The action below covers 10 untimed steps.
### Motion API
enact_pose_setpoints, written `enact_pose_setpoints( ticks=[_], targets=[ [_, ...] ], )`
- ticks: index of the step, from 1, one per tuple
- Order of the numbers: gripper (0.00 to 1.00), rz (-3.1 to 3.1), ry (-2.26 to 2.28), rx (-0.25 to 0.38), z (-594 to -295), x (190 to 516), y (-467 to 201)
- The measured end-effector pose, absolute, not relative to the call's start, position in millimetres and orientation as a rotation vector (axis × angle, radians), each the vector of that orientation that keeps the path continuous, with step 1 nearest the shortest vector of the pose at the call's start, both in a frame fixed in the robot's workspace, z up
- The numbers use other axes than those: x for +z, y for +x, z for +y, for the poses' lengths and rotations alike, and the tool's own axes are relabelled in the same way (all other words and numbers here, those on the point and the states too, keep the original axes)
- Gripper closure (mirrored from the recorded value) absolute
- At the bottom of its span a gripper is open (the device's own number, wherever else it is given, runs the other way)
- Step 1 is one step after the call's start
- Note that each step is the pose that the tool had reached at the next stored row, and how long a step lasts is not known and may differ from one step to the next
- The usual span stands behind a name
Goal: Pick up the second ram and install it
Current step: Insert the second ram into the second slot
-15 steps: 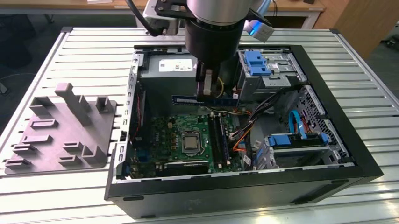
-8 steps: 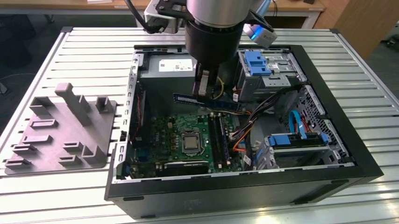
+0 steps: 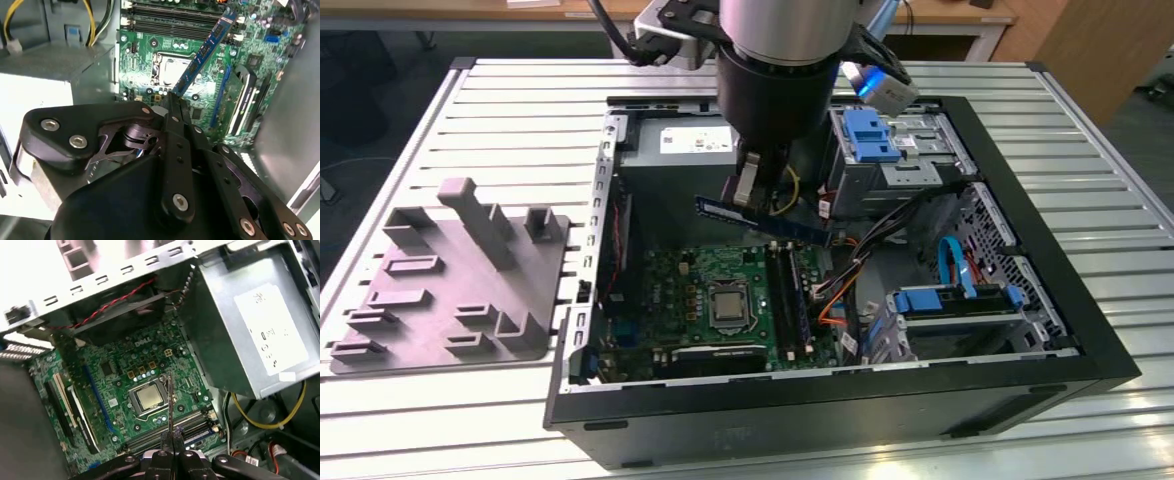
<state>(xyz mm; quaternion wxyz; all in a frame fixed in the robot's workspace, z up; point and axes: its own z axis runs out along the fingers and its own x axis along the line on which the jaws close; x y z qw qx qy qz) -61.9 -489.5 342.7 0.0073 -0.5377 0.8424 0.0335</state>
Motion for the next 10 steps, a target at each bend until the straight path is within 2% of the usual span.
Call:
enact_pose_setpoints(
  ticks=[10],
  targets=[
    [0.89, 2.770, -1.434, 0.102, -489.5, 338.8, -62.0]
  ],
)
